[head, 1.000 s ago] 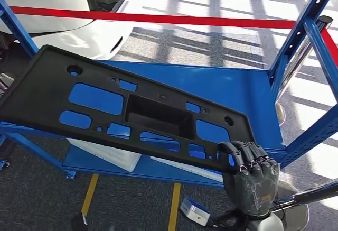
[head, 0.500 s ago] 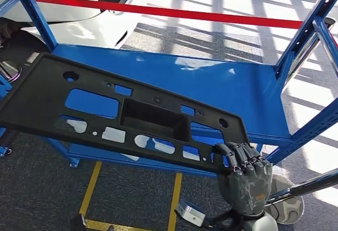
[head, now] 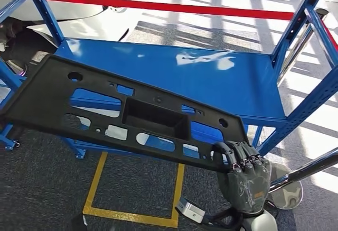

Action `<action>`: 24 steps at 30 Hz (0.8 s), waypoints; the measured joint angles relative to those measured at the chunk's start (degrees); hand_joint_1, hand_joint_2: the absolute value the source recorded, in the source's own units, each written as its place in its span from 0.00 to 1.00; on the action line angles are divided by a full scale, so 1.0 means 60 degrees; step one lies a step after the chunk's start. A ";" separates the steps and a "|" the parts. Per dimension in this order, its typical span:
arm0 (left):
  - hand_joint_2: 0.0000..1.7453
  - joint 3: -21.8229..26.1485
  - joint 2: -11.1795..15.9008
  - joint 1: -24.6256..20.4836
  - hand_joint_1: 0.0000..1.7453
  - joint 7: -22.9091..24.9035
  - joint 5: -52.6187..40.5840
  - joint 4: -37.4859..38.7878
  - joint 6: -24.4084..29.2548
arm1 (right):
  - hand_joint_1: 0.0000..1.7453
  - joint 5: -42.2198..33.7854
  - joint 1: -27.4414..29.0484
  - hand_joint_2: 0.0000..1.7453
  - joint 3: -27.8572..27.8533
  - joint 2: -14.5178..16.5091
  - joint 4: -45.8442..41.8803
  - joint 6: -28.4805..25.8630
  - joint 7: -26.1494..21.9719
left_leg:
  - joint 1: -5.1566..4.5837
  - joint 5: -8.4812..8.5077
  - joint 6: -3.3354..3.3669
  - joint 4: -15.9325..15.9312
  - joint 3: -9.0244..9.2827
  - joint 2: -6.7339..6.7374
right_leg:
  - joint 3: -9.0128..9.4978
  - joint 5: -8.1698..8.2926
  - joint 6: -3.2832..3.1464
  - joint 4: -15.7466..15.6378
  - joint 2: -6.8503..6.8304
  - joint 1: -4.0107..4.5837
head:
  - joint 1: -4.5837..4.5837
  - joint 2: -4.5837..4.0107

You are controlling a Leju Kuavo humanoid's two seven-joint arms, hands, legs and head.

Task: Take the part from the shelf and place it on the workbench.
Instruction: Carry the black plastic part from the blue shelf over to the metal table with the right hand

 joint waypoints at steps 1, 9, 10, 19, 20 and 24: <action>1.00 0.0003 0.0008 -0.0003 0.00 -0.0003 0.0006 0.0001 0.0000 | 1.00 0.0001 -0.0008 1.00 0.0027 0.0000 0.0021 0.0000 0.0011 | 0.0033 -0.0475 -0.0066 0.0431 -0.0124 -0.0017 | -0.0135 0.0108 -0.0028 -0.0002 -0.0022 -0.0023 | -0.0011 0.0000; 1.00 0.0025 0.0024 -0.0012 0.00 -0.0015 0.0018 0.0003 -0.0006 | 1.00 0.0004 -0.0005 1.00 0.0097 0.0000 0.0121 -0.0002 0.0038 | 0.0363 -0.0662 -0.0494 0.0515 0.1127 -0.0030 | -0.1610 0.0678 0.0287 0.0762 -0.0050 -0.0200 | -0.0044 0.0000; 1.00 0.0025 0.0019 -0.0016 0.00 -0.0015 0.0017 0.0004 -0.0009 | 1.00 0.0003 -0.0007 1.00 0.0102 0.0000 0.0120 -0.0003 0.0055 | 0.0366 -0.0782 -0.0459 0.0052 0.1405 -0.0039 | -0.1727 0.0727 0.0358 0.0882 -0.0044 -0.0203 | -0.0053 0.0001; 1.00 0.0041 0.0013 -0.0012 0.00 -0.0014 0.0017 0.0019 -0.0010 | 1.00 -0.0004 -0.0046 1.00 0.0168 -0.0034 0.0187 -0.0004 0.0229 | 0.0147 -0.0168 0.0243 -0.0206 0.0673 0.0051 | -0.2313 -0.1141 0.0708 0.3326 -0.0031 -0.0292 | -0.0009 0.0000; 1.00 0.0042 0.0013 -0.0012 0.00 -0.0014 0.0017 0.0019 -0.0010 | 1.00 -0.0004 -0.0049 1.00 0.0168 -0.0041 0.0201 -0.0004 0.0239 | 0.0100 -0.0053 0.0264 -0.0203 0.0521 0.0055 | -0.2220 -0.1111 0.0680 0.3602 -0.0027 -0.0276 | -0.0010 0.0000; 1.00 0.0046 -0.0007 -0.0014 0.00 -0.0013 0.0018 0.0020 -0.0010 | 1.00 -0.0001 -0.0110 1.00 0.0182 -0.0054 0.0210 -0.0005 0.0253 | -0.0064 0.0376 0.0302 -0.0198 0.0039 0.0035 | -0.0426 -0.0463 0.0185 0.1670 0.0030 0.0002 | -0.0014 0.0000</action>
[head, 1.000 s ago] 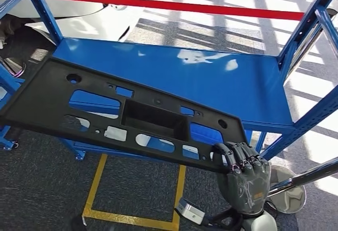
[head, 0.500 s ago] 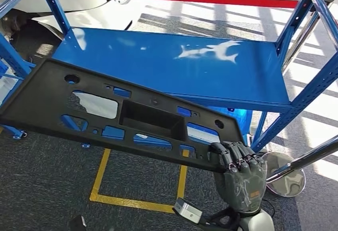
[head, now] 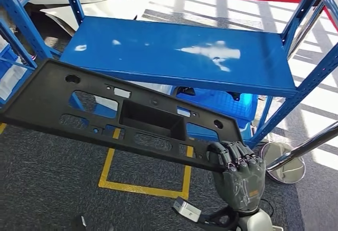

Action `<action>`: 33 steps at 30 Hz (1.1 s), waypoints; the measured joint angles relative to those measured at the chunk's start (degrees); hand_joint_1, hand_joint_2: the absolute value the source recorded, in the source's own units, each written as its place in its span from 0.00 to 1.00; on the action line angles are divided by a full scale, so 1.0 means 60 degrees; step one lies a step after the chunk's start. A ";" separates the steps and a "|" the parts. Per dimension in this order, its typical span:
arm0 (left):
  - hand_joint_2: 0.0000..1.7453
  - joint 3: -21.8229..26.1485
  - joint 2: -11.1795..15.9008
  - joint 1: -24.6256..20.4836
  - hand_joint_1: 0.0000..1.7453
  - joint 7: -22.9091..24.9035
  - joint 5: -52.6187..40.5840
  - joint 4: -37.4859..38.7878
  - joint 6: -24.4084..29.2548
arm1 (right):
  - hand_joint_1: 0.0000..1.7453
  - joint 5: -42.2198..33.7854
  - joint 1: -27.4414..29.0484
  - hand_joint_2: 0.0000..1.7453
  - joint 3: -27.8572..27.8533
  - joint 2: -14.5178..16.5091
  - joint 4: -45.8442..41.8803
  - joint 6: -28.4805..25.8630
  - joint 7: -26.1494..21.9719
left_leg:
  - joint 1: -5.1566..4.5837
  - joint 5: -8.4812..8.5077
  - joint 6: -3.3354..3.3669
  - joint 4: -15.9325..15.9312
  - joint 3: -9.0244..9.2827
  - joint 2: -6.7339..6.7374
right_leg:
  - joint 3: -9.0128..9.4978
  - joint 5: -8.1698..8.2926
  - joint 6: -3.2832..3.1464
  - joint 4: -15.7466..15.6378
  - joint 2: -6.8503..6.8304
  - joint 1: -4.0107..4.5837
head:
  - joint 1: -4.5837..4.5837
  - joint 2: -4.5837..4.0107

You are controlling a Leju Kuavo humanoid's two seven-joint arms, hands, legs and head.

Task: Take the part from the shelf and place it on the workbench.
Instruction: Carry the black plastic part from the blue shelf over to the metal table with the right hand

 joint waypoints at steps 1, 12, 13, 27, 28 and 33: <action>1.00 0.0003 -0.0008 0.0001 0.00 0.0008 0.0004 0.0003 -0.0004 | 1.00 0.0000 -0.0036 1.00 0.0008 -0.0002 -0.0006 -0.0002 0.0001 | -0.0016 0.0097 -0.0023 0.0001 -0.0062 -0.0002 | 0.0504 -0.0062 -0.0123 -0.0729 0.0016 0.0086 | -0.0006 0.0000; 1.00 0.0027 0.0044 0.0000 0.00 0.0026 -0.0001 0.0010 -0.0004 | 1.00 0.0004 -0.0100 1.00 0.0162 -0.0012 0.0108 -0.0002 0.0133 | 0.0242 -0.1371 -0.0566 0.2703 -0.0553 -0.0038 | -0.0288 0.0783 -0.0295 -0.1431 -0.0092 0.0074 | -0.0045 0.0000; 1.00 0.0027 0.0046 0.0000 0.00 0.0026 0.0000 0.0010 -0.0004 | 1.00 0.0003 -0.0100 1.00 0.0173 -0.0013 0.0118 -0.0002 0.0177 | 0.0291 -0.1072 -0.0628 0.2517 -0.0282 -0.0037 | -0.0505 0.0843 -0.0244 -0.1306 -0.0097 0.0031 | -0.0045 0.0000; 1.00 0.0036 0.0024 0.0004 0.00 -0.0064 0.0000 0.0014 0.0000 | 1.00 -0.1187 0.0003 1.00 0.0404 -0.0068 0.0099 -0.0009 0.0094 | 0.0287 -0.0679 -0.0112 0.0074 0.0700 -0.0031 | -0.1887 -0.0438 0.0404 0.1862 -0.0068 -0.0179 | -0.0057 0.0000; 1.00 0.0041 0.0024 0.0004 0.00 -0.0071 0.0000 0.0014 0.0000 | 1.00 -0.1355 0.0033 1.00 0.0390 -0.0066 0.0100 -0.0009 -0.0051 | 0.0256 -0.0630 -0.0109 0.0075 0.0644 -0.0032 | -0.1581 -0.0226 0.0353 0.1531 -0.0059 -0.0165 | -0.0058 0.0000; 1.00 0.0057 -0.0015 0.0002 0.00 -0.0107 -0.0002 0.0015 -0.0001 | 1.00 -0.2038 0.0174 1.00 0.0188 0.0063 0.0072 -0.0009 -0.0917 | 0.0268 -0.0445 -0.0252 0.0059 0.0505 -0.0029 | 0.0053 0.0259 -0.0139 -0.1103 0.0045 0.0063 | -0.0072 0.0000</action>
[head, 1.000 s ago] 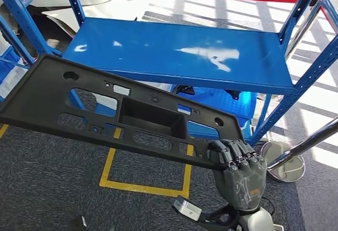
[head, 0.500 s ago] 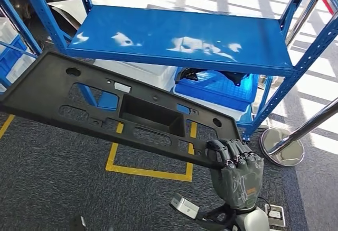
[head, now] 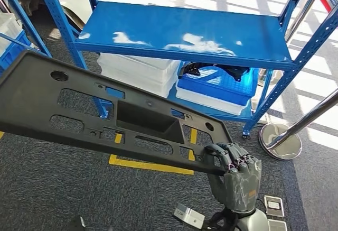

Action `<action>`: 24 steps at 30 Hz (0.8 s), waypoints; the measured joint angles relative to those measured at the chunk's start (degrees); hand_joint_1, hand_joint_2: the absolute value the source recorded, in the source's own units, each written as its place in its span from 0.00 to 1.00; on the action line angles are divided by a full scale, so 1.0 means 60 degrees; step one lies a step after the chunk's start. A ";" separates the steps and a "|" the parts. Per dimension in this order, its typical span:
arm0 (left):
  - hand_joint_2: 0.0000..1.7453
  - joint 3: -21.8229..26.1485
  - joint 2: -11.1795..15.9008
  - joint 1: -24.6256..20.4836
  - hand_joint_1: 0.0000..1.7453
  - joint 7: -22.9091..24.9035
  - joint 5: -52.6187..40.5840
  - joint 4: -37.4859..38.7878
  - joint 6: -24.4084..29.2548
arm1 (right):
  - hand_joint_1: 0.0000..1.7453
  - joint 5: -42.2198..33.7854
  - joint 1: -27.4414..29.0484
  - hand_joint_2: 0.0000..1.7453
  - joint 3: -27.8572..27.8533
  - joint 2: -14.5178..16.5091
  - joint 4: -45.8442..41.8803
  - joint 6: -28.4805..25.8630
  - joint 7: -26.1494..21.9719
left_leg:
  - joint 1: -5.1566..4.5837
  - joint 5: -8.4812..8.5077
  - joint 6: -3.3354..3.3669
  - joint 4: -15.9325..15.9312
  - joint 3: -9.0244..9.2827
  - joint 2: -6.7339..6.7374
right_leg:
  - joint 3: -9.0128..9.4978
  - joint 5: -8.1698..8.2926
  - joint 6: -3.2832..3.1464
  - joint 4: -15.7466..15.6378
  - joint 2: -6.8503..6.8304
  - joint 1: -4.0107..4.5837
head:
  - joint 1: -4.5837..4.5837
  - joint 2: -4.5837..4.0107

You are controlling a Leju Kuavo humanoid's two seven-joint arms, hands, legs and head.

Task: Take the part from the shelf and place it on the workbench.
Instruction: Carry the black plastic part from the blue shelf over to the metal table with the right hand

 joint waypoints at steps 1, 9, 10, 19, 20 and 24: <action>1.00 0.0005 0.0001 0.0000 0.00 0.0000 -0.0001 0.0000 0.0000 | 1.00 -0.0114 0.0042 1.00 -0.0046 0.0034 -0.0003 0.0000 -0.0151 | 0.0031 0.0048 -0.0066 -0.0027 -0.0015 0.0002 | 0.0003 0.0049 -0.0023 -0.0085 0.0000 0.0026 | 0.0005 0.0000; 1.00 0.0055 0.0053 0.0013 0.00 0.0002 0.0000 -0.0001 0.0001 | 1.00 -0.0307 0.0205 1.00 -0.0258 0.0245 0.0107 0.0000 -0.0414 | 0.0079 -0.1190 -0.0366 0.2490 -0.1043 -0.0025 | -0.0102 0.0322 -0.0144 -0.0309 -0.0096 -0.0107 | -0.0015 0.0000; 1.00 0.0057 0.0056 0.0016 0.00 0.0002 0.0000 -0.0001 0.0001 | 1.00 -0.0309 0.0214 1.00 -0.0268 0.0254 0.0120 0.0000 -0.0415 | 0.0101 -0.0942 -0.0400 0.2242 -0.0901 -0.0024 | -0.0128 0.0303 -0.0119 -0.0254 -0.0085 -0.0125 | -0.0015 0.0000; 1.00 0.0063 0.0052 0.0026 0.00 0.0002 0.0001 0.0000 0.0001 | 1.00 -0.0346 0.0296 1.00 -0.0379 0.0342 0.0141 -0.0004 -0.0425 | 0.0161 -0.0214 -0.0136 0.0250 -0.0025 -0.0095 | -0.0660 -0.0150 0.0320 0.0660 0.0073 -0.0193 | 0.0001 0.0000; 1.00 0.0064 0.0048 0.0020 0.00 0.0002 0.0001 -0.0001 0.0001 | 1.00 -0.0348 0.0302 1.00 -0.0392 0.0344 0.0144 -0.0005 -0.0425 | 0.0174 -0.0195 -0.0083 0.0239 -0.0039 -0.0058 | -0.0835 -0.0418 0.0375 0.1074 0.0057 -0.0214 | 0.0006 0.0000; 1.00 0.0066 0.0048 0.0033 0.00 -0.0003 0.0000 -0.0001 0.0004 | 1.00 -0.0358 0.0343 1.00 -0.0444 0.0344 0.0189 -0.0005 -0.0425 | 0.0155 -0.0170 -0.0018 0.0241 -0.0075 0.0110 | -0.1605 -0.1127 0.0502 0.2932 0.0026 -0.0284 | 0.0010 0.0000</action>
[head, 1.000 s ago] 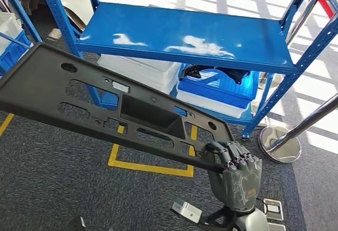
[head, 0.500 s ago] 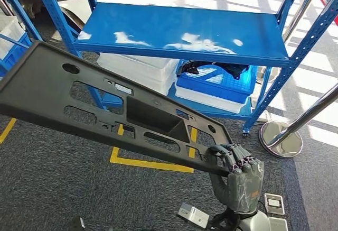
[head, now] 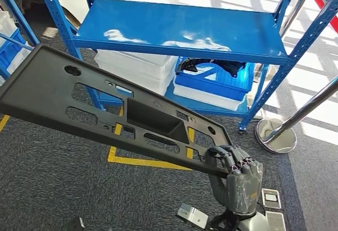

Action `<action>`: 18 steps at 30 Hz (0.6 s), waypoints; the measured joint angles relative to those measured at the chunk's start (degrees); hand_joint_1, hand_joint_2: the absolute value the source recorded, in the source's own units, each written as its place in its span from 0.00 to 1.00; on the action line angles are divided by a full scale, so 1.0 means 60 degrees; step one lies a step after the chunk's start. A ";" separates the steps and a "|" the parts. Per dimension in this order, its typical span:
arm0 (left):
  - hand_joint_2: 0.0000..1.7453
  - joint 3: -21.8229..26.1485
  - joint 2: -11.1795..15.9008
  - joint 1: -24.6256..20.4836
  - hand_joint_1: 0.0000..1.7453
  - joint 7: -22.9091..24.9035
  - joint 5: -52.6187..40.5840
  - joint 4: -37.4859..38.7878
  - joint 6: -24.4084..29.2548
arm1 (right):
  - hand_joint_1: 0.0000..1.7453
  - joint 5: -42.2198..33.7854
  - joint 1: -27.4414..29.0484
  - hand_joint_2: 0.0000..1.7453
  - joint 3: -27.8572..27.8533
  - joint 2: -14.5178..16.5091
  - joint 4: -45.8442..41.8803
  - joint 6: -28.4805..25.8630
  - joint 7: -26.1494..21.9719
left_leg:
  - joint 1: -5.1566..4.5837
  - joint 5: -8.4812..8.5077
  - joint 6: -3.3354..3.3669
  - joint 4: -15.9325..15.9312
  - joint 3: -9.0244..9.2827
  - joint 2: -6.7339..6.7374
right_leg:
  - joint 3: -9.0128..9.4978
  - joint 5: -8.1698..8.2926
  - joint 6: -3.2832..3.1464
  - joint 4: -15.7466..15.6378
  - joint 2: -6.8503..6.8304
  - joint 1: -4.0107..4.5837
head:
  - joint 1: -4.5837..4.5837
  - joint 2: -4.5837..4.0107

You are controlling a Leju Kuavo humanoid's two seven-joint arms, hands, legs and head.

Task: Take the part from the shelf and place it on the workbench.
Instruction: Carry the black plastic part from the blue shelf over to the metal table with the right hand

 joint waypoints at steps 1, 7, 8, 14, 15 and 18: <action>1.00 0.0001 -0.0001 0.0000 0.00 0.0002 0.0001 0.0000 0.0001 | 1.00 0.0001 0.0007 1.00 -0.0015 0.0000 0.0010 0.0000 0.0000 | -0.0002 0.0002 0.0002 0.0000 0.0006 0.0039 | 0.0115 0.0206 -0.0005 -0.0199 -0.0008 -0.0006 | -0.0001 0.0000; 1.00 0.0002 -0.0005 -0.0014 0.00 0.0013 0.0001 0.0000 0.0001 | 1.00 -0.0003 -0.0013 1.00 -0.0064 0.0004 0.0011 -0.0002 0.0013 | -0.0042 0.0074 -0.0148 -0.0027 -0.0015 0.0245 | 0.1197 0.1222 -0.0210 -0.2618 -0.0271 0.0133 | -0.0011 0.0000; 1.00 0.0002 -0.0005 -0.0015 0.00 0.0016 0.0002 0.0000 0.0001 | 1.00 -0.0005 -0.0010 1.00 -0.0071 0.0004 0.0011 -0.0003 0.0022 | -0.0048 0.0091 -0.0206 -0.0045 -0.0022 0.0290 | 0.1175 0.1237 -0.0256 -0.2657 -0.0224 0.0130 | -0.0014 0.0000; 1.00 0.0005 0.0014 -0.0011 0.00 0.0033 0.0002 0.0000 0.0008 | 1.00 -0.0006 -0.0018 1.00 -0.0109 0.0046 0.0062 -0.0003 0.0049 | -0.0143 -0.1115 -0.0264 0.1833 -0.0786 -0.0071 | 0.1079 0.1490 -0.0521 -0.2866 0.0031 0.0125 | -0.0054 0.0000; 1.00 0.0005 0.0017 -0.0005 0.00 0.0040 0.0001 0.0000 0.0008 | 1.00 -0.0007 -0.0013 1.00 -0.0116 0.0049 0.0089 -0.0003 0.0054 | -0.0144 -0.1212 -0.0249 0.2207 -0.0920 -0.0080 | 0.1037 0.1499 -0.0539 -0.2826 0.0093 0.0153 | -0.0056 0.0000; 1.00 0.0005 0.0026 0.0002 0.00 0.0048 -0.0001 0.0000 0.0008 | 1.00 0.0011 -0.0014 1.00 -0.0121 0.0051 0.0155 -0.0003 0.0059 | -0.0140 -0.0574 -0.0195 0.1397 -0.0446 -0.0142 | 0.0937 0.1490 -0.0539 -0.2677 0.0324 0.0193 | -0.0053 0.0000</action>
